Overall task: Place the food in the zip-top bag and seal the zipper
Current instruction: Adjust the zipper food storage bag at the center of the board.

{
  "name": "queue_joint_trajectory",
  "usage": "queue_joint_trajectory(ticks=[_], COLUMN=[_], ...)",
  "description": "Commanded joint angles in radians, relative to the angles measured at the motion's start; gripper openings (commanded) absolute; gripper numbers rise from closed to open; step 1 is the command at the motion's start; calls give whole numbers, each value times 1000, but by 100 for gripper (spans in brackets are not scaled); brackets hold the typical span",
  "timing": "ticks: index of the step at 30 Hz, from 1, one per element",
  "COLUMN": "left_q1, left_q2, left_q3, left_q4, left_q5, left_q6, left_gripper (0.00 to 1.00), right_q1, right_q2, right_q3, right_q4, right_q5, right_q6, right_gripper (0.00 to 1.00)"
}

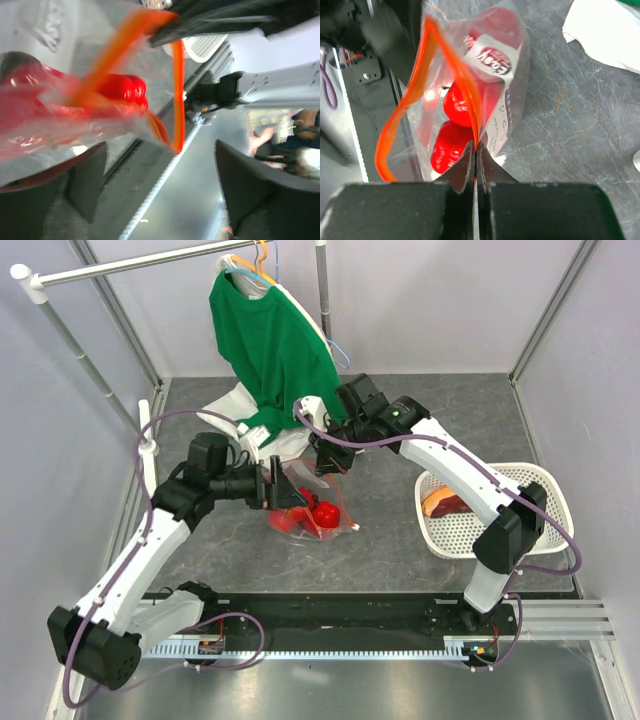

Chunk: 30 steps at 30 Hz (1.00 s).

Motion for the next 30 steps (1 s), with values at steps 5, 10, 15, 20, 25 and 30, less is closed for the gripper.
queue_joint_trajectory(ticks=[5,10,15,20,25,30], left_q1=[94,126,137,152,152,150], left_q2=[-228,-313,-264,-187,-115,-80], left_q3=[146,34,-2,-5,-32,-31], left_q4=[-107,-43,107,95,190,219], left_q5=[2,96,149,267,281,329], left_q6=[640,1000,1168,1386,1435,1418], left_gripper=[99,100,100,98,95,86], right_q1=[1,4,15,16,21,25], right_q2=[-18,-9,-1,-4,-9,-13], right_q3=[10,15,25,24,18,13], right_q4=[53,71,72,72,65,60], right_q5=[-88,-122,-131,-146,-151,-174], right_q6=[-107,-122,-122,-122,-135,-149], right_gripper=[0,0,0,0,0,0])
